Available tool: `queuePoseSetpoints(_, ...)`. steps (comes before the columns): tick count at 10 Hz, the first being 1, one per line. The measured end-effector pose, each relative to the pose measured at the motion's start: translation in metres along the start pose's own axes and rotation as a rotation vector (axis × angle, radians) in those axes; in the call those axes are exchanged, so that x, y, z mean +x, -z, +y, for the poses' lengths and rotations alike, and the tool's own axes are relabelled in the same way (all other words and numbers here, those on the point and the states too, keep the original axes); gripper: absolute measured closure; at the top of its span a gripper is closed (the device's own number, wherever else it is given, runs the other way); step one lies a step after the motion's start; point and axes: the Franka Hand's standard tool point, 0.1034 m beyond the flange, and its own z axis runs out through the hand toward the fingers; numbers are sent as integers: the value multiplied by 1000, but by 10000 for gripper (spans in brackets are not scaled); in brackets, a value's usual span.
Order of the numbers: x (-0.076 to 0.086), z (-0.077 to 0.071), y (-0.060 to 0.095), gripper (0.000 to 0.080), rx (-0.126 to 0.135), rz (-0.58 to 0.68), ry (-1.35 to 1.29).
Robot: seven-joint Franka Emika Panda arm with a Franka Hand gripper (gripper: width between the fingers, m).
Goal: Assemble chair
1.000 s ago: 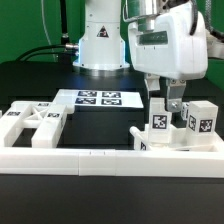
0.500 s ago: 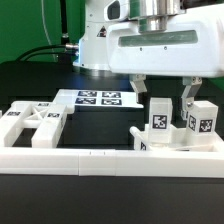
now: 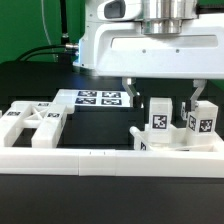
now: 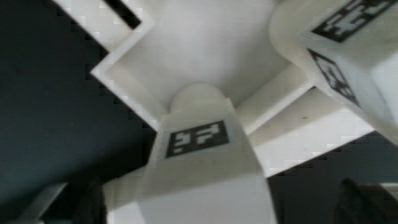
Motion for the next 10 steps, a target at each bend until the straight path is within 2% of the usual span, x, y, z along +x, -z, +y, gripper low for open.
queuePoseSetpoints(3, -1, 2, -3, 150, -8, -3, 156)
queuePoseSetpoints(4, -1, 2, -3, 264, -8, -3, 149)
queuePoseSetpoints(5, -1, 2, -3, 264, -8, -3, 149)
queuePoseSetpoints(6, -1, 2, -3, 445, -7, -3, 140)
queuePoseSetpoints(7, -1, 2, -3, 514, -8, -3, 125)
queuePoseSetpoints(10, -1, 1, -3, 514, -2, -3, -49)
